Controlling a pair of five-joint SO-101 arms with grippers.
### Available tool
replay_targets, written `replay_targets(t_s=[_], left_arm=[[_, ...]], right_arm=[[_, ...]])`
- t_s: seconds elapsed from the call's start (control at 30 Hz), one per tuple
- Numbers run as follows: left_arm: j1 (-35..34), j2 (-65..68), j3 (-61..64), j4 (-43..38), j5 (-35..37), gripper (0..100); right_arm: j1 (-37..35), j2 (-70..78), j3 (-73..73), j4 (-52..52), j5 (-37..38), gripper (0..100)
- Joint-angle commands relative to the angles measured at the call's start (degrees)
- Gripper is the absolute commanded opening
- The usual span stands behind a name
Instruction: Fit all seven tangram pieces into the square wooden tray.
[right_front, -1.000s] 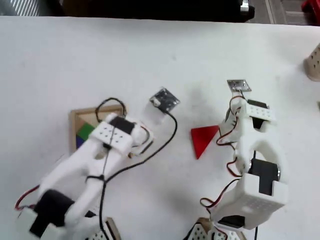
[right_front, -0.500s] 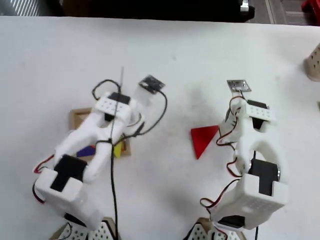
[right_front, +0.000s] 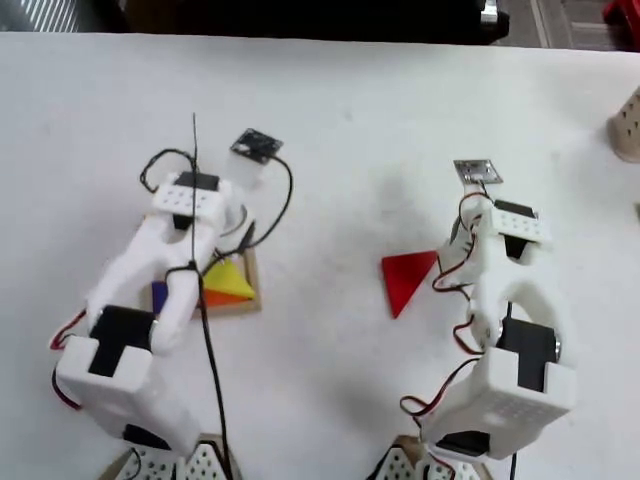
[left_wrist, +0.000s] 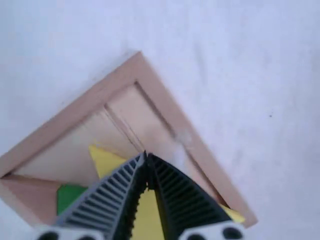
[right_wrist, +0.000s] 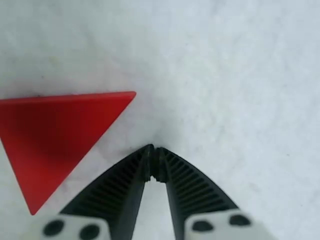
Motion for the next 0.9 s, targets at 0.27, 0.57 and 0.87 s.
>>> replay_targets(t_s=[0.27, 0.57, 0.87], left_arm=[[-11.3, -24.57, 6.51, 0.88, 6.86, 2], [-23.69, -26.42, 19.6, -13.8, 17.41, 2], [-24.4, 1.89, -6.42, -12.13, 17.49, 2]], right_arm=[[-0.57, -2.33, -0.35, -0.75, -0.44, 1.8], [-0.31, -2.33, -0.09, -0.4, -0.26, 1.8], [-0.66, -2.33, 0.0, 0.4, -0.35, 1.8]])
